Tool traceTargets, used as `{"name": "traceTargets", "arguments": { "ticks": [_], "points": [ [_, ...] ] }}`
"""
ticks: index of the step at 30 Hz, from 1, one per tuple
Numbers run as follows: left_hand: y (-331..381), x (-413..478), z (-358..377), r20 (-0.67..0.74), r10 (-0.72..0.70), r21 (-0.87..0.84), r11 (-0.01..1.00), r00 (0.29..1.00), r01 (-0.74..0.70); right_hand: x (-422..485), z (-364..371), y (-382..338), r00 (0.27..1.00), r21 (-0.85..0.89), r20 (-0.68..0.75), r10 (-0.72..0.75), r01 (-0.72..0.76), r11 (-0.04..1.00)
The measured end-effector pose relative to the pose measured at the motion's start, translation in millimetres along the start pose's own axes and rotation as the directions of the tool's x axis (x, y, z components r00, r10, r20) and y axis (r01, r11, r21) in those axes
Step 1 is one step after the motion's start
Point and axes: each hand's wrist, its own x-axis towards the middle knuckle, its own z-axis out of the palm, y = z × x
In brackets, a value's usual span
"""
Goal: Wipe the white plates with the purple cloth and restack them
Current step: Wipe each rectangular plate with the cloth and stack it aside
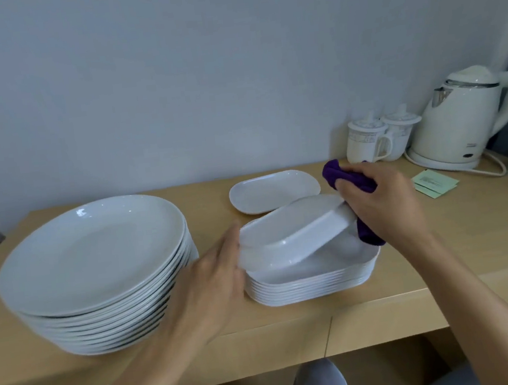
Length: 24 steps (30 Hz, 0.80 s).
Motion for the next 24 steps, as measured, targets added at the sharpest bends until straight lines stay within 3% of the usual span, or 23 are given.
{"name": "traceTargets", "arguments": {
  "ticks": [2,4,5,10,15,21,24],
  "points": [
    [6,14,-8,-0.013,-0.183,-0.155,0.972,0.983,0.179,2,-3,-8,0.998,0.066,-0.059,-0.017,0.021,0.998],
    [10,30,-9,0.03,-0.376,-0.317,0.875,0.926,0.366,3,-2,-17,0.993,0.119,-0.109,-0.034,0.047,0.992],
    [11,39,-8,0.05,-0.423,-0.32,0.851,0.905,0.416,4,-1,-21,0.991,0.137,-0.129,-0.042,0.059,0.989],
    [19,87,2,0.139,-0.552,-0.315,0.762,0.822,0.566,8,10,-28,0.99,0.18,-0.124,-0.061,0.083,0.98],
    [9,131,30,0.281,-0.628,-0.543,0.519,0.726,0.66,10,20,-17,0.998,0.181,-0.014,-0.056,0.058,0.982],
    [-15,157,69,0.379,-0.69,-0.56,0.36,0.617,0.746,15,29,-2,0.997,0.164,0.056,-0.047,0.037,0.986],
    [-22,160,87,0.43,-0.705,-0.505,0.33,0.565,0.797,17,34,1,0.994,0.154,0.1,-0.039,0.023,0.988]
  ]
}}
